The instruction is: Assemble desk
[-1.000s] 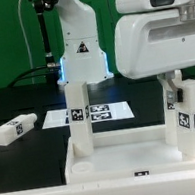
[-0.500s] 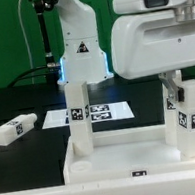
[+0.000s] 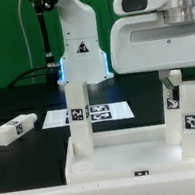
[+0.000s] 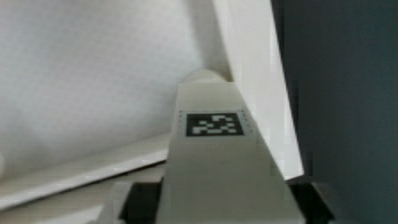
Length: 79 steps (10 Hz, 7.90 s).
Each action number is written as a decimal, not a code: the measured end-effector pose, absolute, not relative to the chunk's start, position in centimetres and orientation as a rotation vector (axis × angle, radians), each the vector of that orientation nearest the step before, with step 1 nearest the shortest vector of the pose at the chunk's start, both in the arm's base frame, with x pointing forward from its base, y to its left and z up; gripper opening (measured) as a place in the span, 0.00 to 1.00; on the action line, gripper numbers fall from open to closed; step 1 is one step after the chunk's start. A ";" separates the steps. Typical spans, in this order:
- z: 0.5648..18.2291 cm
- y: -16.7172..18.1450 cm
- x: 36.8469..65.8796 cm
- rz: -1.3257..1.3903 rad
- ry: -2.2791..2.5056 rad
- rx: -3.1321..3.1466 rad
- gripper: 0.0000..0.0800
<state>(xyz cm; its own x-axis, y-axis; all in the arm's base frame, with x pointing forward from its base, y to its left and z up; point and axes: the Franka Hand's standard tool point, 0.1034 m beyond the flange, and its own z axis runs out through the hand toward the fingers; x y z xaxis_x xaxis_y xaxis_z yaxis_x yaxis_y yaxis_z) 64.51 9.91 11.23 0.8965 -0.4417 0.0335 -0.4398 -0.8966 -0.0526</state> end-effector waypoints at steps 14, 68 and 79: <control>11.3 9.7 64.4 -0.009 1.325 -2.764 0.77; 10.9 10.3 64.5 -0.061 0.109 -3.090 0.81; 10.9 10.1 64.5 -0.074 -0.249 -3.100 0.36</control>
Offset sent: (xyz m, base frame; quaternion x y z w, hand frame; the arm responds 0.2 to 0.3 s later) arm -0.0060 -0.0014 -0.0054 0.0522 -0.0144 0.2561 0.9651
